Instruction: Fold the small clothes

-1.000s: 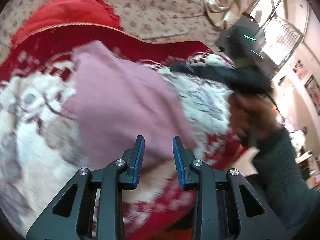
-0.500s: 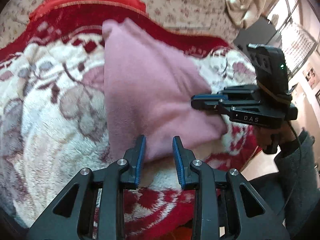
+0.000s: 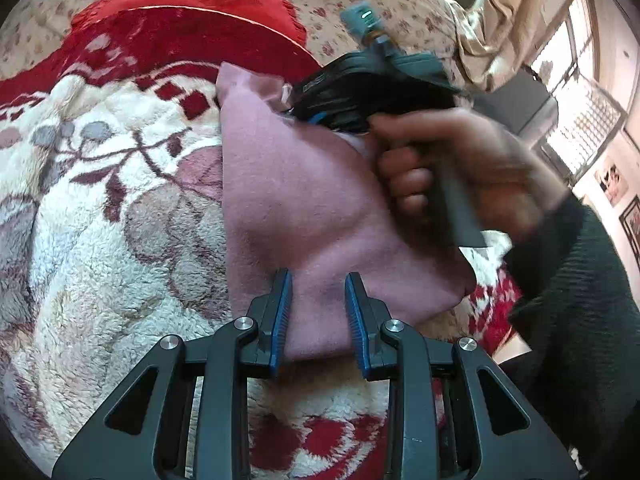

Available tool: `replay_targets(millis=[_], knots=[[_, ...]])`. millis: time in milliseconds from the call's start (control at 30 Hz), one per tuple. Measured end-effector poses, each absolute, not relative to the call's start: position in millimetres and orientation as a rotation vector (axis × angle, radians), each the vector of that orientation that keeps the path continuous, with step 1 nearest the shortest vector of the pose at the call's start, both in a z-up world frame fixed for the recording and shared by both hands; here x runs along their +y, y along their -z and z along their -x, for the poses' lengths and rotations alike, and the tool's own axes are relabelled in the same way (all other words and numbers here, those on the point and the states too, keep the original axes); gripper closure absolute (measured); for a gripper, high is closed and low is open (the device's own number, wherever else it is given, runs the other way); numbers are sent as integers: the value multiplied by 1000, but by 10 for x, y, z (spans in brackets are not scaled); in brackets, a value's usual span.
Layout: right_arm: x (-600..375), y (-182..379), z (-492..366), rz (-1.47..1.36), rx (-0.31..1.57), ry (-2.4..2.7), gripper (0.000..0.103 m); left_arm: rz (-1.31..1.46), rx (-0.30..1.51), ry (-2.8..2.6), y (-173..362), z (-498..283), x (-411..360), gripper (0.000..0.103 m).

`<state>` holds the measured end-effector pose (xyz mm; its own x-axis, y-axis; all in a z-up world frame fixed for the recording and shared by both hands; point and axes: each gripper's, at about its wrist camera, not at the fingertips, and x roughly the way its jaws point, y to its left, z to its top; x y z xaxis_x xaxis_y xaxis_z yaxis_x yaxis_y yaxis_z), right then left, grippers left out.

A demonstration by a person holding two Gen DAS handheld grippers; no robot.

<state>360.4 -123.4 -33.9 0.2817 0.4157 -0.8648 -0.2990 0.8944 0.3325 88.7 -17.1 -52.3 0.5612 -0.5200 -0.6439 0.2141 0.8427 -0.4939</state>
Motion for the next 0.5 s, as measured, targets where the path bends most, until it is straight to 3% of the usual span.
replay_targets(millis=[367,500], knots=[[-1830,356,-3779,-157,1124,-133,97,433,875,431,527,-837,-118,77],[-1747,130,-3640,-228,1102,-314,96,435,877,431,526,-845,-101,77]])
